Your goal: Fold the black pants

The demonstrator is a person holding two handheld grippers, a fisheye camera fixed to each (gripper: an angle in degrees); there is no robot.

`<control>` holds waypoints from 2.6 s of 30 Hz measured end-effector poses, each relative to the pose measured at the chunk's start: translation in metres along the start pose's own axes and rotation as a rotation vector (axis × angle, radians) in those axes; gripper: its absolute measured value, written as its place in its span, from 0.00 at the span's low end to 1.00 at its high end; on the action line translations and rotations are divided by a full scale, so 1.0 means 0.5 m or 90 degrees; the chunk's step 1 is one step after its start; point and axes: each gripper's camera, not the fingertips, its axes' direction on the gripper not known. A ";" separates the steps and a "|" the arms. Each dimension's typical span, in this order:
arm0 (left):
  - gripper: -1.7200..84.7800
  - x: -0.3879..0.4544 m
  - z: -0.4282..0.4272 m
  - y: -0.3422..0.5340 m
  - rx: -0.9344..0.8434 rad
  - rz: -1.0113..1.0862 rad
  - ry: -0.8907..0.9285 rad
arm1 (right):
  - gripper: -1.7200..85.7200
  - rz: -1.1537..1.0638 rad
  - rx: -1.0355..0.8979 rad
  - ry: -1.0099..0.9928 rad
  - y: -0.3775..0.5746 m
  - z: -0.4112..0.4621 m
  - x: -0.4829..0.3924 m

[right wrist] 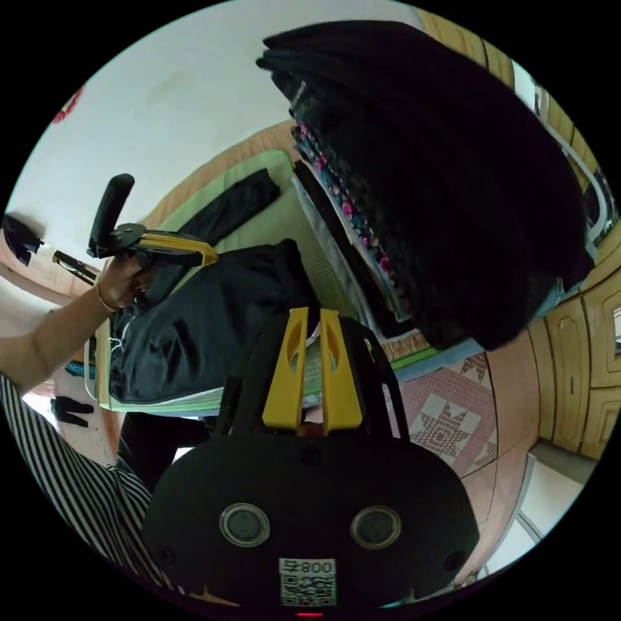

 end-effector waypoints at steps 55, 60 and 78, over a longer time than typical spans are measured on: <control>0.13 -0.200 -1.317 0.264 0.116 -0.569 -0.154 | 0.10 -0.745 -0.143 0.034 -0.497 0.897 -1.232; 0.12 -0.203 -1.320 0.159 0.044 -0.584 -0.148 | 0.11 -0.779 -0.218 0.107 -0.526 1.020 -1.272; 0.04 -0.034 -1.381 -0.183 0.016 -0.574 -0.180 | 0.03 -0.785 -0.244 0.121 -0.549 1.193 -1.358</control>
